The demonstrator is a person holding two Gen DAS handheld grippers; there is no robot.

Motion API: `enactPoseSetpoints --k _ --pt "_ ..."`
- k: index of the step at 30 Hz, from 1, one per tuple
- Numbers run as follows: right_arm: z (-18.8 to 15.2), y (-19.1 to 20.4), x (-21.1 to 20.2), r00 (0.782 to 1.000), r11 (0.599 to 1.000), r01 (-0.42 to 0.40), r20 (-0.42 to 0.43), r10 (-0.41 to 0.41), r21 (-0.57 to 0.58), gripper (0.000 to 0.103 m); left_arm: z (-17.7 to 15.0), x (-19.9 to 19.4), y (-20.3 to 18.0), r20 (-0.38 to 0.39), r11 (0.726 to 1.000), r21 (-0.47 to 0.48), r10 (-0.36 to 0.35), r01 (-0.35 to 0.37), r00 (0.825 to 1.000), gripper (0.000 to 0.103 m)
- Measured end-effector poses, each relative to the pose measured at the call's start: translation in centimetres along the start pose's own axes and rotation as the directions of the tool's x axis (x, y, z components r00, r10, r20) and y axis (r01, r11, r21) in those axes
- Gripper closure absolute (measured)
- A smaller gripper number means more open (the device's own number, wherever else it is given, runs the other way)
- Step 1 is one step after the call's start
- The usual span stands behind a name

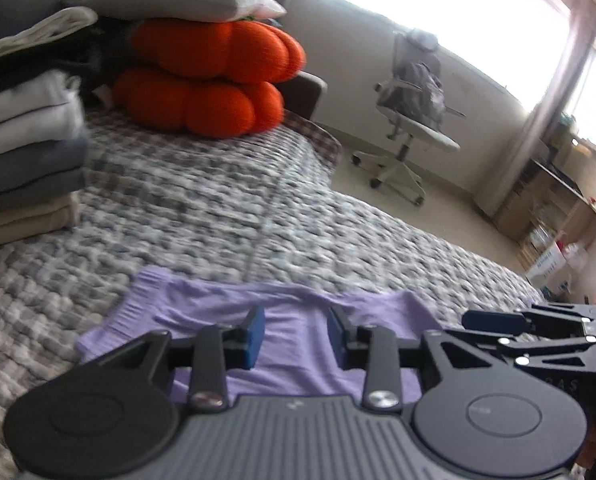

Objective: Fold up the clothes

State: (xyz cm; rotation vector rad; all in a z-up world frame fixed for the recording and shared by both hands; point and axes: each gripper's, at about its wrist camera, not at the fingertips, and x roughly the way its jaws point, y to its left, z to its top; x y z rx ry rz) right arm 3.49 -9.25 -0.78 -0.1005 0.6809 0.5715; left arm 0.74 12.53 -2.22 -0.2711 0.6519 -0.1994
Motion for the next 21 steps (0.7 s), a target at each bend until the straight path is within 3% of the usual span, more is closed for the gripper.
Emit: enactPoseSetpoints --k 12,21 --pt "-2.2 -3.9 -3.6 0.995 0.98 0.092 0.02 -0.097 0.174 0.044 -1.0 0.9 -6.3 -0.098 0.984 0.161 -0.061 0.076 0.993 0.057" --pt "-4.8 -9.6 -7.3 0.98 0.923 0.174 0.033 -0.198 0.343 0.044 -3.5 2.4 -9.7 -0.154 0.961 0.239 -0.102 0.137 0.983 0.057"
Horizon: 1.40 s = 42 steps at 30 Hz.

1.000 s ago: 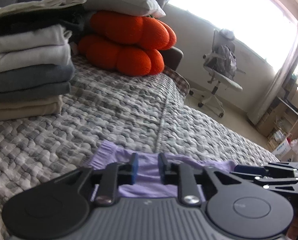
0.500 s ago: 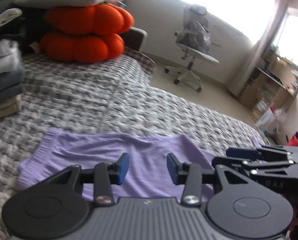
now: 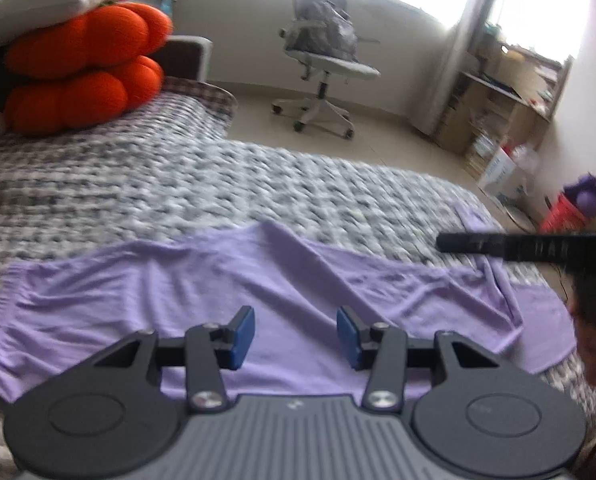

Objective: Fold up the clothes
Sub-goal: 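Move both open grippers over the lavender shirt toward the sleeve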

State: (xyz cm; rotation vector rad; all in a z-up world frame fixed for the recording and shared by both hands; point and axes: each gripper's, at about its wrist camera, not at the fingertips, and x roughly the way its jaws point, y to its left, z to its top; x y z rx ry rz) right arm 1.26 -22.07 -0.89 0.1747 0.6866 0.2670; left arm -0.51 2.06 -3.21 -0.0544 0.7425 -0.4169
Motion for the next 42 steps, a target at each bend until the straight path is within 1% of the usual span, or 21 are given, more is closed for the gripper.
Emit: enactPoseSetpoints --k 5,10,13,16,19,23,25,29,30,31,33,35,42 --pt "-0.6 -4.0 -1.4 0.999 0.994 0.046 0.005 -0.046 0.097 0.044 -0.5 0.8 -1.6 -0.017 0.998 0.058 -0.026 0.027 1.0 0.057" --pt "-1.5 -6.6 -2.3 0.997 0.984 0.074 0.004 -0.076 0.164 0.044 -0.9 1.2 -3.1 -0.032 0.994 0.098 -0.047 0.05 0.998 0.057" --pt "-1.9 -7.7 -2.4 0.995 0.977 0.098 0.0 -0.099 0.192 0.044 -1.1 1.5 -3.9 -0.043 0.99 0.123 -0.059 0.064 0.997 0.057" --pt "-2.1 -8.3 -2.5 0.993 0.975 0.113 0.004 -0.116 0.193 0.044 -1.3 1.8 -4.7 -0.051 0.987 0.143 -0.069 0.076 0.996 0.057" --pt "-1.5 -8.7 -1.9 0.988 0.974 0.144 0.024 -0.151 0.173 0.053 -1.4 1.9 -5.3 -0.056 0.984 0.155 -0.079 0.086 0.995 0.057" --pt "-0.7 -9.4 -0.9 0.981 0.971 0.18 0.044 -0.189 0.157 0.067 -1.5 2.1 -5.8 -0.062 0.983 0.157 -0.089 0.098 0.994 0.057" --pt "-0.4 -10.1 0.1 0.98 0.969 0.186 0.037 -0.195 0.165 0.068 -1.5 2.2 -6.0 -0.065 0.982 0.161 -0.09 0.1 0.994 0.058" --pt "-0.2 -10.9 1.9 0.97 0.958 0.237 0.021 -0.243 0.16 0.072 -1.7 2.5 -6.2 -0.075 0.98 0.173 -0.084 0.096 0.994 0.058" --pt "-0.2 -11.1 2.3 0.967 0.956 0.247 0.016 -0.253 0.158 0.077 -1.8 2.6 -6.3 -0.078 0.98 0.176 -0.081 0.094 0.994 0.058" --pt "-0.2 -11.2 2.6 0.965 0.954 0.256 0.016 -0.262 0.156 0.08 -1.8 2.6 -6.3 -0.08 0.98 0.177 -0.08 0.093 0.994 0.058" --pt "-0.1 -11.3 2.9 0.96 0.95 0.273 0.02 -0.279 0.15 0.092 -1.8 2.6 -6.3 -0.083 0.979 0.179 -0.079 0.093 0.993 0.058" --pt "-0.1 -11.4 2.7 0.956 0.948 0.283 0.029 -0.29 0.148 0.099 -1.8 2.6 -6.4 -0.084 0.979 0.18 -0.082 0.096 0.993 0.058" --pt "-0.1 -12.0 0.1 0.945 0.938 0.293 0.091 -0.313 0.183 0.1 -2.0 2.0 -7.6 -0.086 0.971 0.205 -0.104 0.119 0.991 0.059"
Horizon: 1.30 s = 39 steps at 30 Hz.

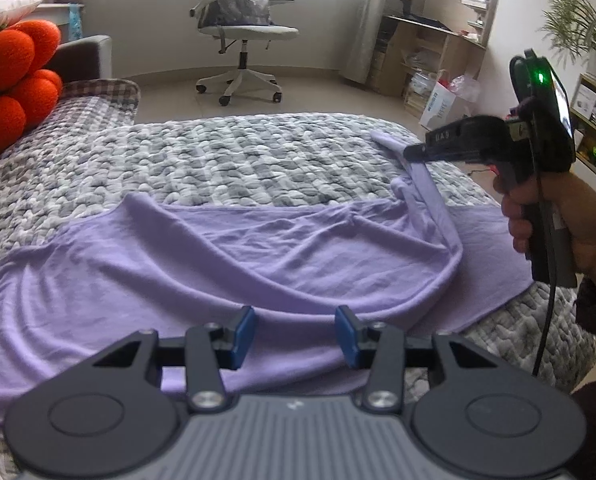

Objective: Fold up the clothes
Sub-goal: 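Move both open grippers over the lavender shirt toward the sleeve, then pinch the lavender sleeve with the right gripper and lift it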

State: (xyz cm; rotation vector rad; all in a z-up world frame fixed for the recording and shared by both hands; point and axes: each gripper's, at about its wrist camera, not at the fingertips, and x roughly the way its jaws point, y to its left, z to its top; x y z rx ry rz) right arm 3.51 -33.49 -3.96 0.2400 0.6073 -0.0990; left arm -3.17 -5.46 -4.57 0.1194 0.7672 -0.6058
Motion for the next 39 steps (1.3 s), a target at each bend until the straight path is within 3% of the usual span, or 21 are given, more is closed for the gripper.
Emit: enactPoseSetpoints --k 13,23,32,39 --pt "-0.3 -3.5 -4.8 0.997 0.994 0.019 0.078 -0.027 0.105 0.1 0.6 0.1 -4.0 -0.011 0.995 0.07 -0.063 0.064 0.998 0.059" --pt "-2.7 -5.0 -6.0 0.998 0.988 0.035 0.048 -0.043 0.15 0.1 0.8 0.8 -6.3 -0.019 0.99 0.091 -0.109 0.11 0.994 0.059" --pt "-4.8 -6.4 -5.1 0.998 0.981 0.054 -0.021 -0.051 0.185 0.1 1.1 1.3 -6.2 -0.015 0.992 0.073 -0.102 0.103 0.995 0.059" --pt "-4.6 -6.0 -4.7 0.999 0.986 0.05 -0.015 -0.048 0.161 0.09 1.2 1.3 -5.6 0.0 0.995 0.049 -0.091 0.091 0.996 0.059"
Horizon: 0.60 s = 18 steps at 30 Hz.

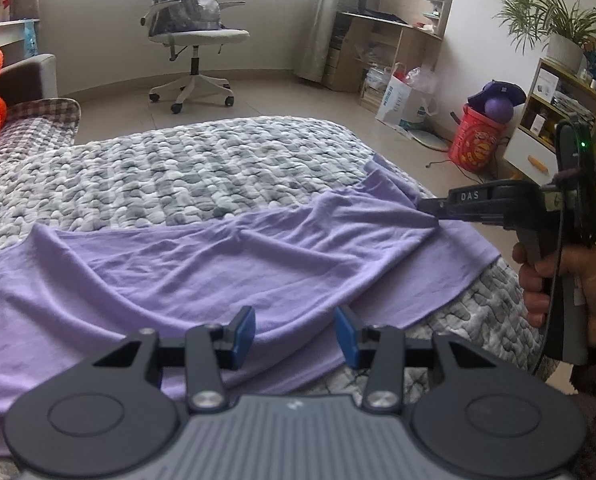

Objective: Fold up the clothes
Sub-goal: 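Pinch the lavender sleeve with the right gripper and lift it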

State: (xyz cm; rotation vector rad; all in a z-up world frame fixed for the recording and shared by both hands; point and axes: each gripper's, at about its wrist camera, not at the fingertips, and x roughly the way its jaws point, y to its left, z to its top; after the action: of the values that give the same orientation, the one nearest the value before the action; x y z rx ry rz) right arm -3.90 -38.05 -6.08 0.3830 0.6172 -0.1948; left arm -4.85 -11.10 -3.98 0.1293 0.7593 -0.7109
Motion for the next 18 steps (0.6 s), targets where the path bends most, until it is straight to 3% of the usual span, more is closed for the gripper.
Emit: enactPoseSetpoints --k 7,10,18 --pt "0.3 0.3 1.1 1.0 0.999 0.027 0.005 -0.027 -0.035 0.086 -0.1 -0.1 0.2 0.001 1.0 0.005 -0.011 0.011 1.0 0.059" --pt "0.5 0.4 1.5 0.999 0.999 0.036 0.013 -0.036 -0.039 0.072 -0.2 -0.2 0.1 0.001 1.0 0.007 -0.014 0.014 1.0 0.059" --pt "0.9 0.2 2.6 0.998 0.997 0.061 0.034 -0.06 -0.043 0.072 0.0 -0.1 0.2 0.003 1.0 -0.009 -0.011 0.011 1.0 0.059"
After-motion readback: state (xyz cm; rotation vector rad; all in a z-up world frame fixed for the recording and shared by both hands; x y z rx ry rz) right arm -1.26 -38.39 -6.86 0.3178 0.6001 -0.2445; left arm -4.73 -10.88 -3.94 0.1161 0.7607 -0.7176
